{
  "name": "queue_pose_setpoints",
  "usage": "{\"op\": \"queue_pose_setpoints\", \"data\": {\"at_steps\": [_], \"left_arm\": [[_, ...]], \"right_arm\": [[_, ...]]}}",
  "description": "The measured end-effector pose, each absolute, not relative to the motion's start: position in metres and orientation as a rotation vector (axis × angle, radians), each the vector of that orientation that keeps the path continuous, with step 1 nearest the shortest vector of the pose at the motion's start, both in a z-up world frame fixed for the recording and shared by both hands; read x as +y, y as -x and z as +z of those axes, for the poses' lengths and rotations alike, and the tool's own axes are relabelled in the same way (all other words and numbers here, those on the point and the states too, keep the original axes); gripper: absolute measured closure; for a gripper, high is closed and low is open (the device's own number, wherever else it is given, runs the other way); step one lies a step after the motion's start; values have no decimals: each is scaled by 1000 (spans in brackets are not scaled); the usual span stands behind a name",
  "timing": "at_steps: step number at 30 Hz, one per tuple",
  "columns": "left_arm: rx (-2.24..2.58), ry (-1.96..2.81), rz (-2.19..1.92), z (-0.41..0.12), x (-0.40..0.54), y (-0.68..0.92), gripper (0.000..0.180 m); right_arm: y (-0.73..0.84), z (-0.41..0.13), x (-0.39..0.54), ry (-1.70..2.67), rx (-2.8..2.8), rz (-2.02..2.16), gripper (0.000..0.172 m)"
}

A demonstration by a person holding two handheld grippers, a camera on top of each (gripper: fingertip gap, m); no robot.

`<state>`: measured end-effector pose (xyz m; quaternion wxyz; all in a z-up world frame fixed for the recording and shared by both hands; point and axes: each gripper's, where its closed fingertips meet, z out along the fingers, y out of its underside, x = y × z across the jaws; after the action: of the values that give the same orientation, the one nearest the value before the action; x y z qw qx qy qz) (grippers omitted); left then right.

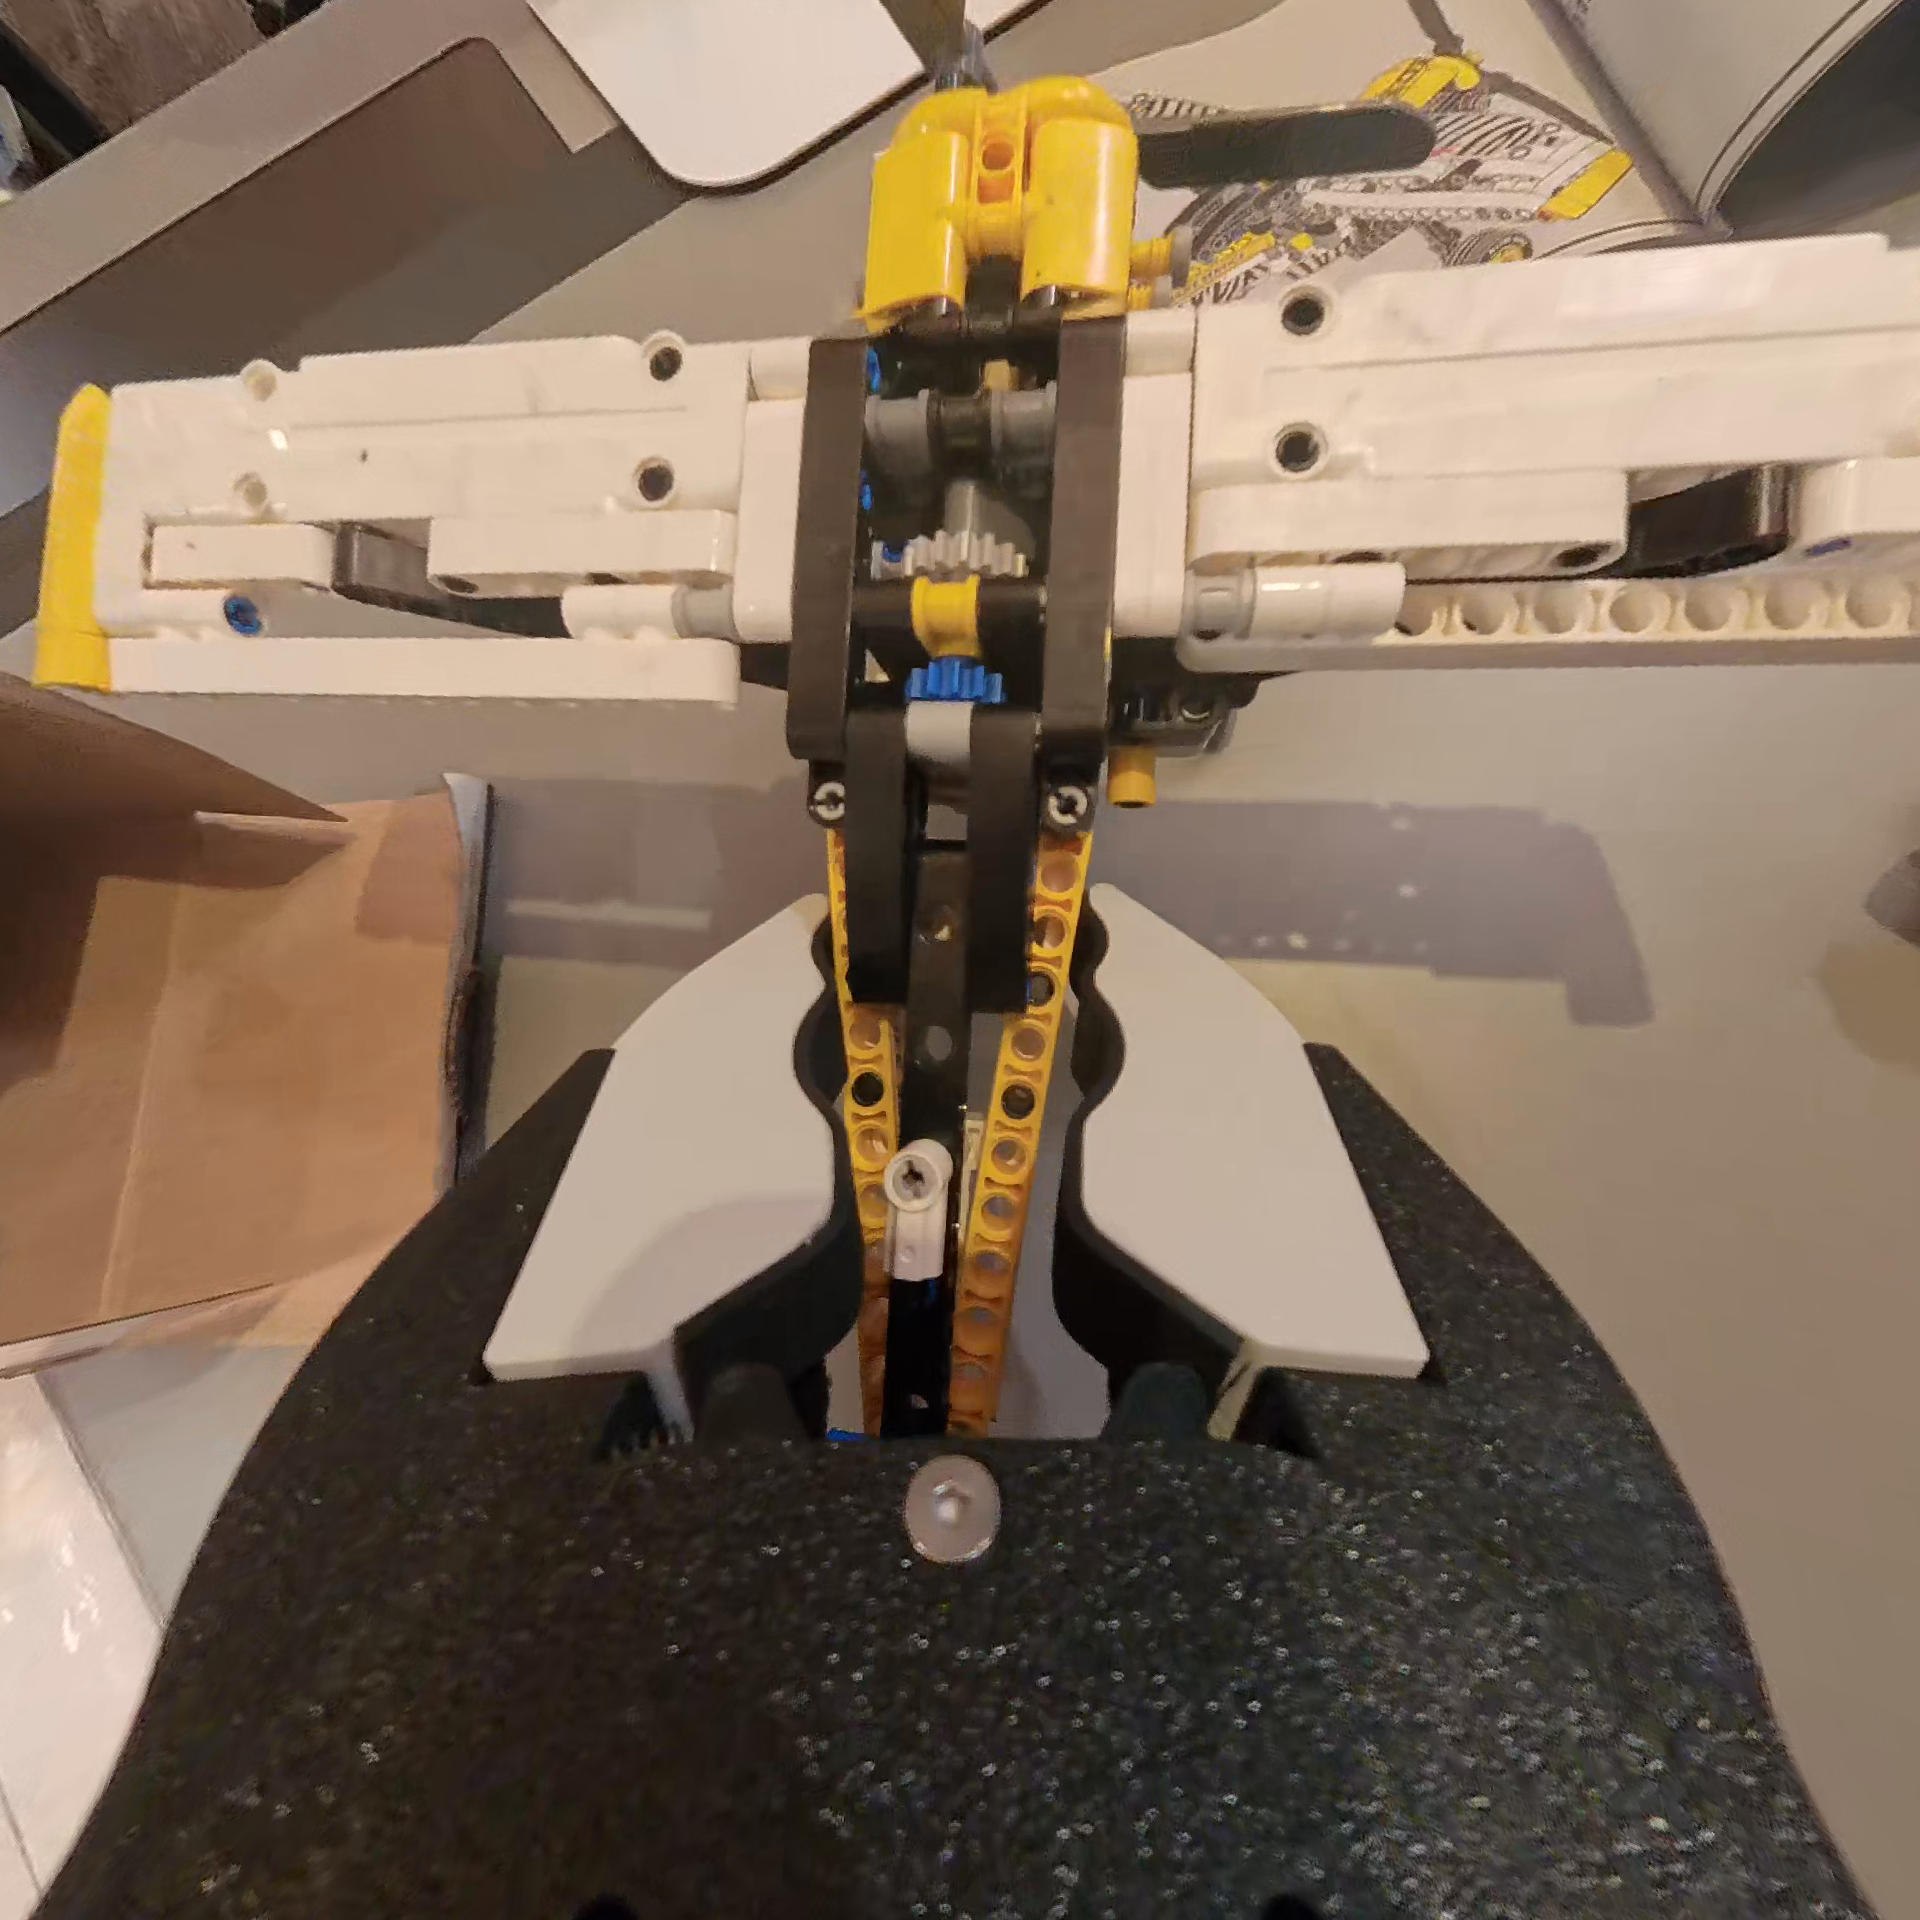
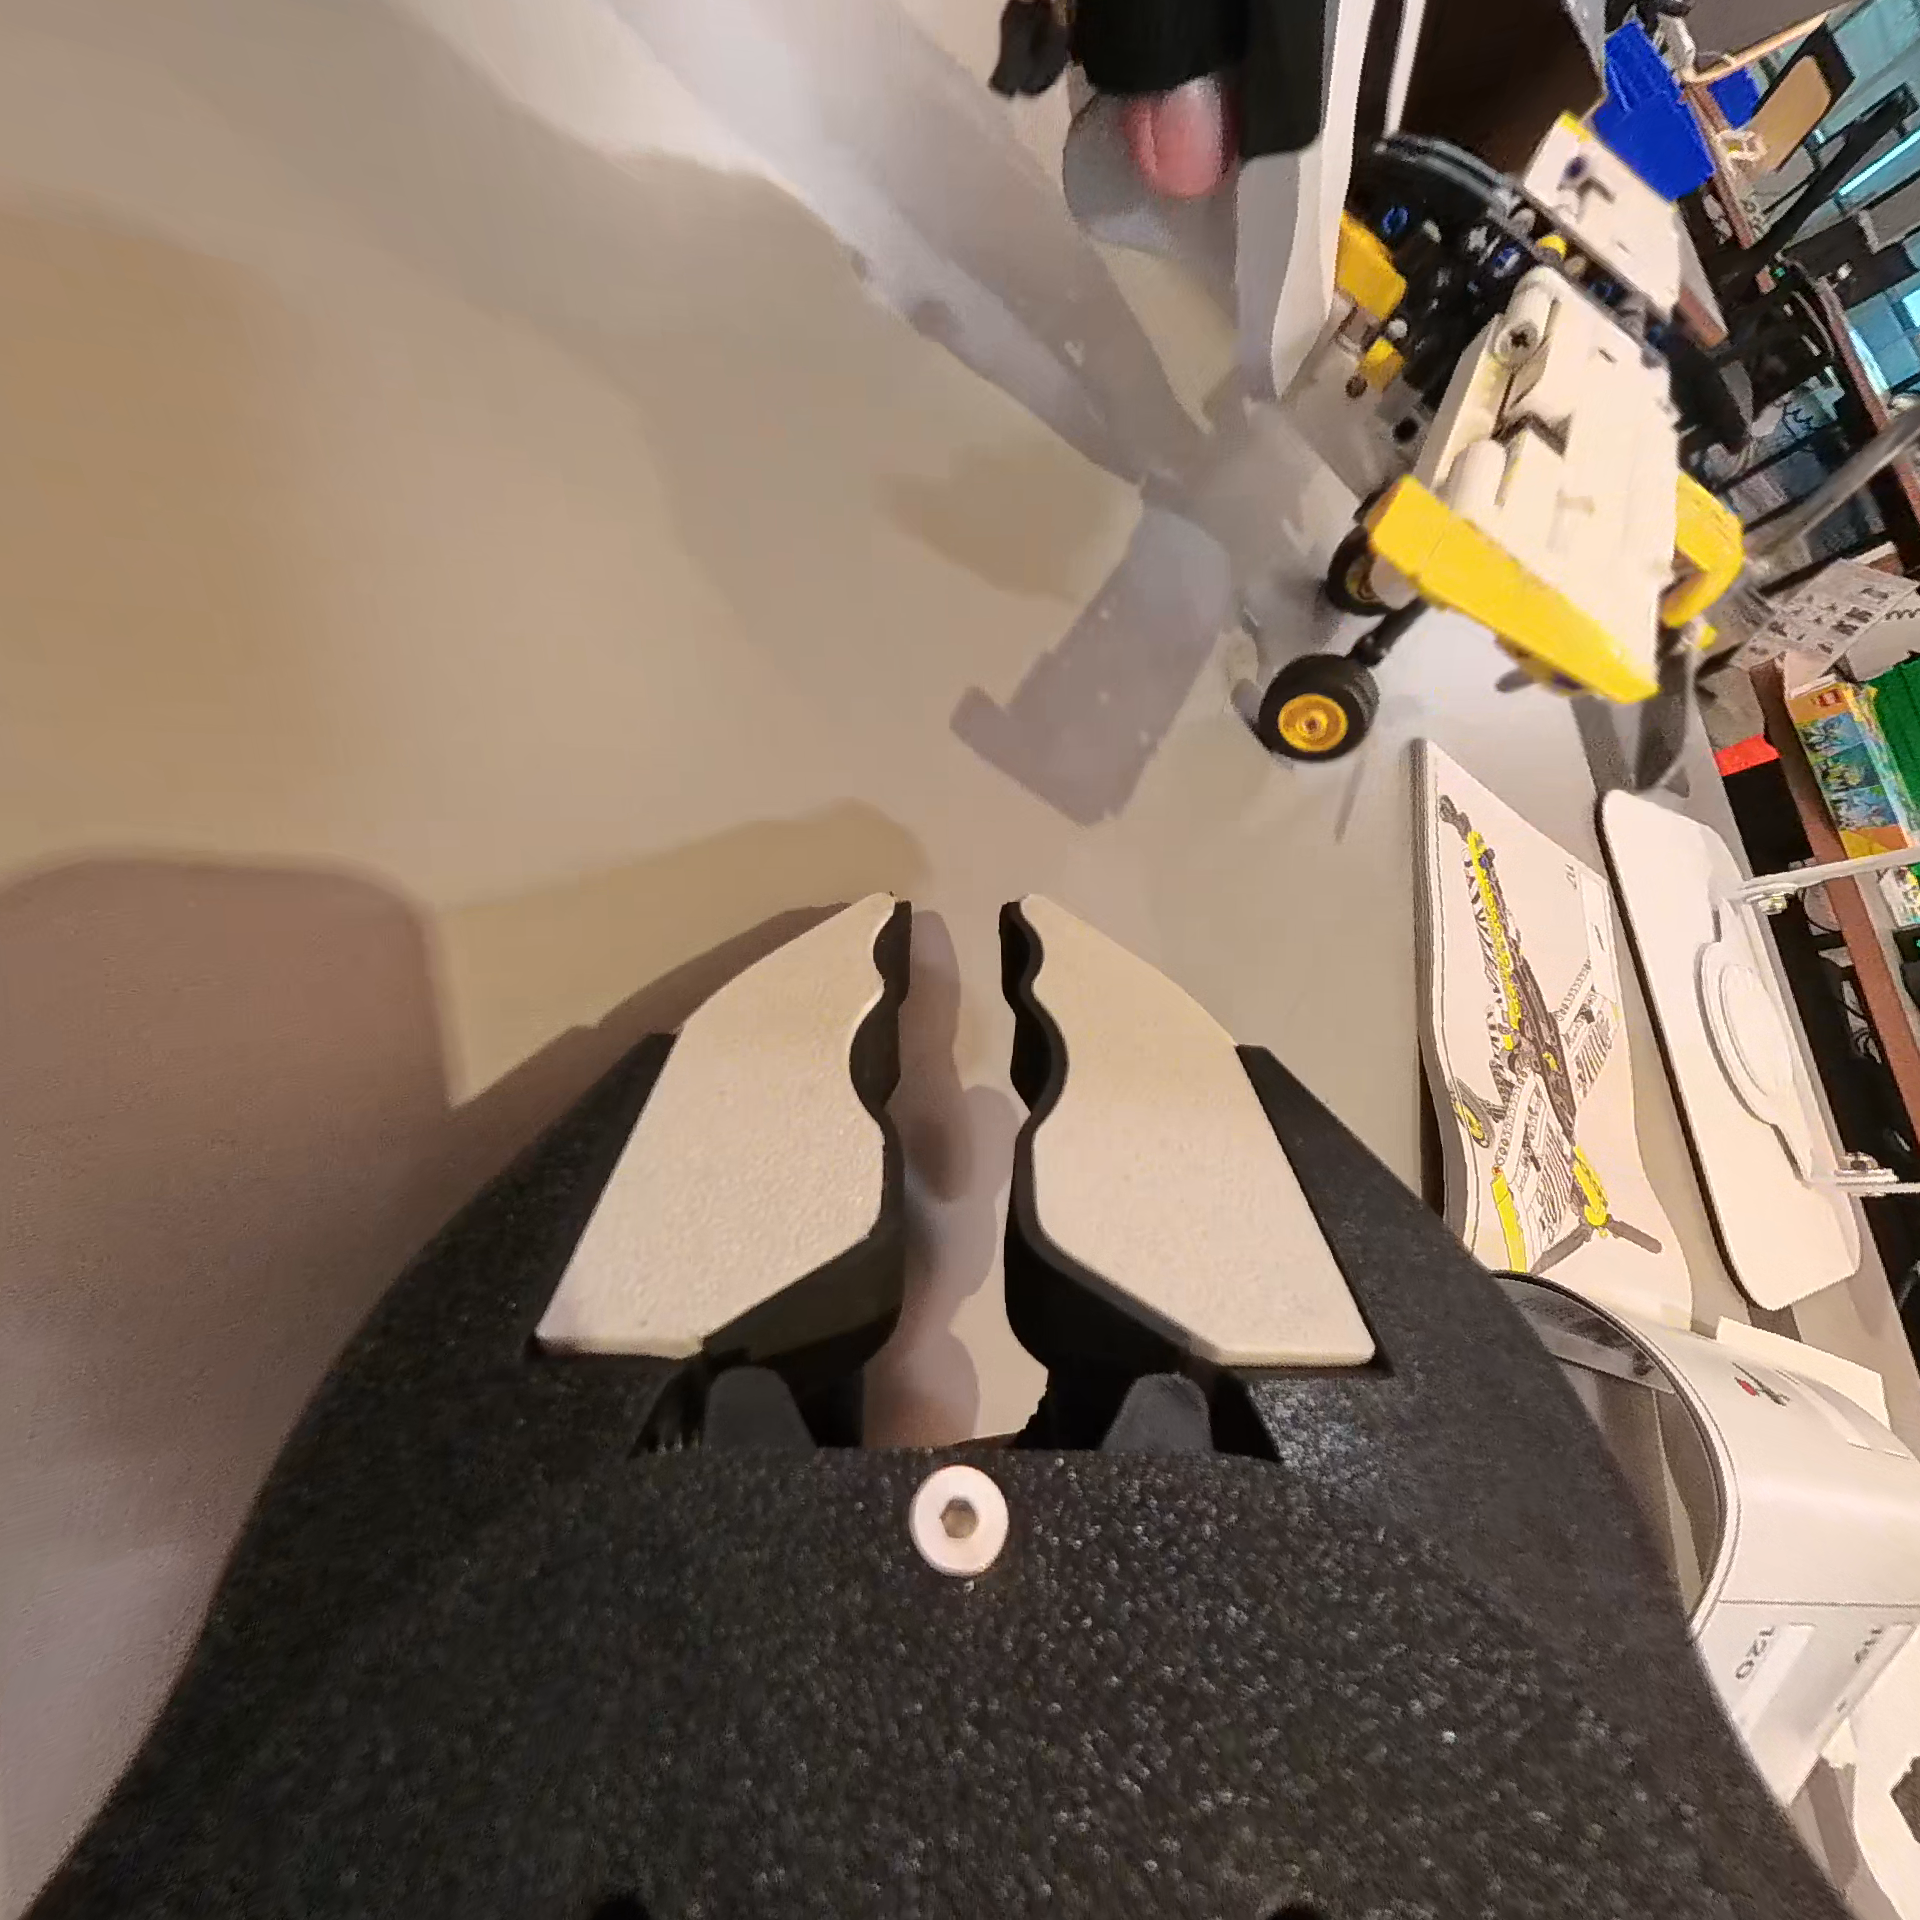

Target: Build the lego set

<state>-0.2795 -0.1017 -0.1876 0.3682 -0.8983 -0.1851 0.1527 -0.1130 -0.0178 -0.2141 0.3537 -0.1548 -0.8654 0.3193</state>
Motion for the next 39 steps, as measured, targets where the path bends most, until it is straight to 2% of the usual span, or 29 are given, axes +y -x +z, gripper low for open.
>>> {"op": "queue_pose_setpoints", "data": {"at_steps": [7,10,12,14,20,23,26,28,31,35,39], "left_arm": [[-402,2386,349,-203,-122,281,138],[-353,2355,411,-184,-132,279,121],[-305,2265,470,-160,-133,277,106],[-218,2073,518,-124,-123,270,100],[-147,1394,744,-24,-114,274,104],[-218,1126,741,0,-131,289,113],[-272,1112,675,-5,-134,308,113],[-281,1308,606,-26,-124,315,118],[-313,1672,545,-74,-120,326,112],[-609,1756,1045,-91,-193,379,122],[-1018,1800,1121,-119,-254,411,103]], "right_arm": [[113,-214,-17,412,-2243,836,156],[113,-214,-17,418,-2245,844,156],[113,-213,-17,423,-2248,851,156],[114,-213,-17,429,-2251,858,156],[116,-212,-16,457,-2254,881,156],[116,-212,-16,459,-2252,878,156],[115,-213,-16,453,-2251,866,156],[115,-213,-16,447,-2252,863,156],[114,-214,-16,439,-2258,859,156],[114,-215,-17,426,-2262,855,156],[114,-216,-18,417,-2265,845,156]]}}
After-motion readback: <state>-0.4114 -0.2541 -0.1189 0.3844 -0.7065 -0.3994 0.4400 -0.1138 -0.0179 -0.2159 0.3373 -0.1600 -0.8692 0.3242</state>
